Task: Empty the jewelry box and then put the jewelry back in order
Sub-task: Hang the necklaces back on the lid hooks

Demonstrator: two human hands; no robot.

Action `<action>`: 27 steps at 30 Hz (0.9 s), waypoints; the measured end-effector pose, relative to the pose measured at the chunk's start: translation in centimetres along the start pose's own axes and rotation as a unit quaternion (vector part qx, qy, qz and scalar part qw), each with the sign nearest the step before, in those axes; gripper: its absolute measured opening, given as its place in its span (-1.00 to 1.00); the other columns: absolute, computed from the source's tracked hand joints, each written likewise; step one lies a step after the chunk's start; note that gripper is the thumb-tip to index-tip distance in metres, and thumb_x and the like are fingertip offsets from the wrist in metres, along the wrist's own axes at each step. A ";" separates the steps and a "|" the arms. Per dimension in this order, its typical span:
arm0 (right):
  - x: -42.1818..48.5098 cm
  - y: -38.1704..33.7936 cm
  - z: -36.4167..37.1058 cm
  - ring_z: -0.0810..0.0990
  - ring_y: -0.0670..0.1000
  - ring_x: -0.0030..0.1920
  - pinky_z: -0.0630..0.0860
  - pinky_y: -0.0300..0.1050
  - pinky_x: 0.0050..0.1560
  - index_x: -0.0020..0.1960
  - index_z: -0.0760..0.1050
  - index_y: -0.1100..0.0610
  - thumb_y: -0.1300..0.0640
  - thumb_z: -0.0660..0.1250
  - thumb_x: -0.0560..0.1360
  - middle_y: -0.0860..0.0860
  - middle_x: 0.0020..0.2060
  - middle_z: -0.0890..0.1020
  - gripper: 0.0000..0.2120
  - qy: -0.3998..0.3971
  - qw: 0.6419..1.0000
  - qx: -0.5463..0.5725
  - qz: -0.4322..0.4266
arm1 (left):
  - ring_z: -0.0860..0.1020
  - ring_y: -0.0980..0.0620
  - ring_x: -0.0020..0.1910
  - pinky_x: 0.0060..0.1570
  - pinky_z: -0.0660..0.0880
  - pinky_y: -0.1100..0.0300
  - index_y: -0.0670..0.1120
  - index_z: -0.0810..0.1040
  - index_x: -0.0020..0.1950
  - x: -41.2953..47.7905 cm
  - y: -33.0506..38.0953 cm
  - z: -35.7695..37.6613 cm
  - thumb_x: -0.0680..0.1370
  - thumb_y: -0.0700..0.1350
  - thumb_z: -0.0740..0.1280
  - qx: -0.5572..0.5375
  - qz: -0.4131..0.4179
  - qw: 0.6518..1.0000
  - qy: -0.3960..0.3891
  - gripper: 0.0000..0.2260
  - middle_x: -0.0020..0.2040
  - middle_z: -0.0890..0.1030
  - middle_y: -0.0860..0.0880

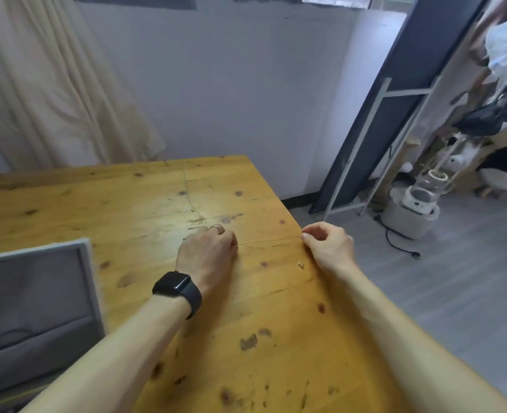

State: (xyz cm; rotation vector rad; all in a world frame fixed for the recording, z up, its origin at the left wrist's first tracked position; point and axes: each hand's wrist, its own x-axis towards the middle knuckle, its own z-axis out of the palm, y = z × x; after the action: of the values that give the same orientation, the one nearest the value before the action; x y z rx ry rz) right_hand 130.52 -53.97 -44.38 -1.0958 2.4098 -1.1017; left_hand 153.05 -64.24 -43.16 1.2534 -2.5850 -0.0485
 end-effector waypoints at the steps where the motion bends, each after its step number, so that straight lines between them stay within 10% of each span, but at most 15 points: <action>1: 0.6 0.0 0.5 0.56 -0.06 0.07 0.49 -0.13 0.12 0.03 0.64 -0.08 0.00 0.37 0.56 -0.17 -0.09 0.62 -0.91 0.003 1.000 -0.006 -0.004 | 0.51 0.01 0.10 -0.11 0.52 0.13 0.11 0.61 0.17 0.2 -0.2 0.4 0.66 0.04 0.19 0.003 0.001 1.000 0.001 -0.78 0.14 0.59 0.09; 27: 0.9 -0.8 0.7 0.56 0.06 0.16 0.50 -0.05 0.17 0.21 0.58 0.02 0.01 0.33 0.57 0.01 0.14 0.53 -0.76 0.008 0.995 -0.078 -0.057 | 0.43 -0.01 0.29 0.14 0.52 0.07 0.14 0.28 0.52 -2.4 -1.5 -2.0 0.64 -0.07 0.19 -0.116 -0.003 0.991 -0.070 -0.56 0.38 0.42 0.01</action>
State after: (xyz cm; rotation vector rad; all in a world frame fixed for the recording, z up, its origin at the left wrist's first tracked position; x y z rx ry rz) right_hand 130.67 -55.38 -44.18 -1.2934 2.5075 -0.9725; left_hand 156.16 -63.16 -41.95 1.2097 -2.5989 -0.4399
